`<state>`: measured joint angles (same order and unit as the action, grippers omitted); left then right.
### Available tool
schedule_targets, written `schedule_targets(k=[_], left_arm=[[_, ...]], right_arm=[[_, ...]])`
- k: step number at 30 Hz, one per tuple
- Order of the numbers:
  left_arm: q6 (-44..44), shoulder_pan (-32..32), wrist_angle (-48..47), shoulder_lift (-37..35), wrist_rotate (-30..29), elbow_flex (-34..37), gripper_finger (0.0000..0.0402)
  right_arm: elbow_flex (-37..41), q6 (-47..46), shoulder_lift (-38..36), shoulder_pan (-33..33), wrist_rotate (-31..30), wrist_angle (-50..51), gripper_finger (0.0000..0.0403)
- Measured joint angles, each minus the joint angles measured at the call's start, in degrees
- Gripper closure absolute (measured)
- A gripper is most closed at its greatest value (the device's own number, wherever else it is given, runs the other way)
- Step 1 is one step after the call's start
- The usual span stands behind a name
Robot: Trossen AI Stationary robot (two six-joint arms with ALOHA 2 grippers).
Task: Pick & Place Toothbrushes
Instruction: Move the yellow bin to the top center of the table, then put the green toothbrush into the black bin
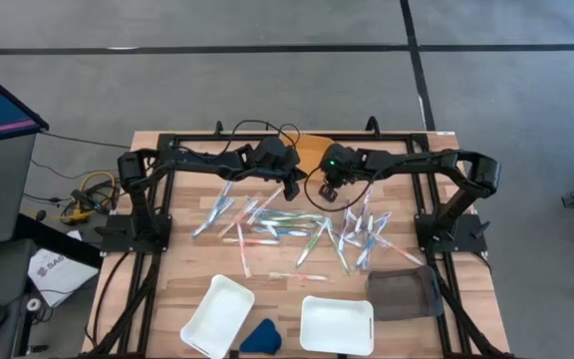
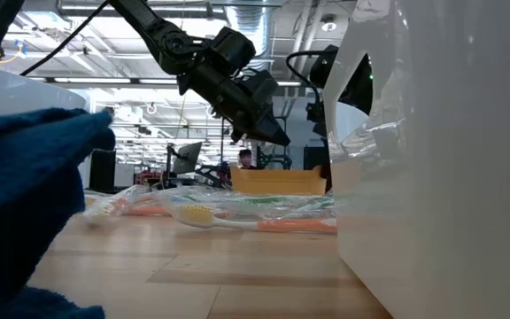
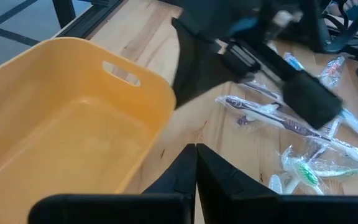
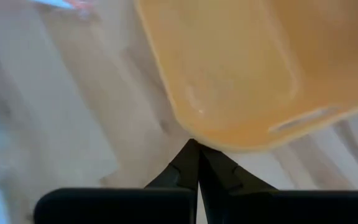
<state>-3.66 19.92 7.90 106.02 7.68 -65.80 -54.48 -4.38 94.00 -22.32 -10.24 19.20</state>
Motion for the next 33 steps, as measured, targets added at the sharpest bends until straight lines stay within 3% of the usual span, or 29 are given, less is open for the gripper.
schedule_targets(k=[8,18,28,33], left_arm=[[0.38,0.02,0.07,0.00,1.92,0.00,0.0399],[2.59,-0.82,0.42,0.00,16.91,0.00,0.0399],[12.21,-4.14,2.55,0.00,17.20,0.00,0.0399],[12.43,-5.24,3.97,-0.48,17.14,0.01,0.0399]], right_arm=[[0.00,0.77,-0.60,-0.20,-0.86,2.17,0.0402],[0.00,1.77,-7.06,3.19,-0.13,8.57,0.0402],[0.00,2.88,-18.36,13.79,-0.10,8.88,0.0402],[0.00,5.33,-23.98,19.82,-0.12,7.09,0.0402]])
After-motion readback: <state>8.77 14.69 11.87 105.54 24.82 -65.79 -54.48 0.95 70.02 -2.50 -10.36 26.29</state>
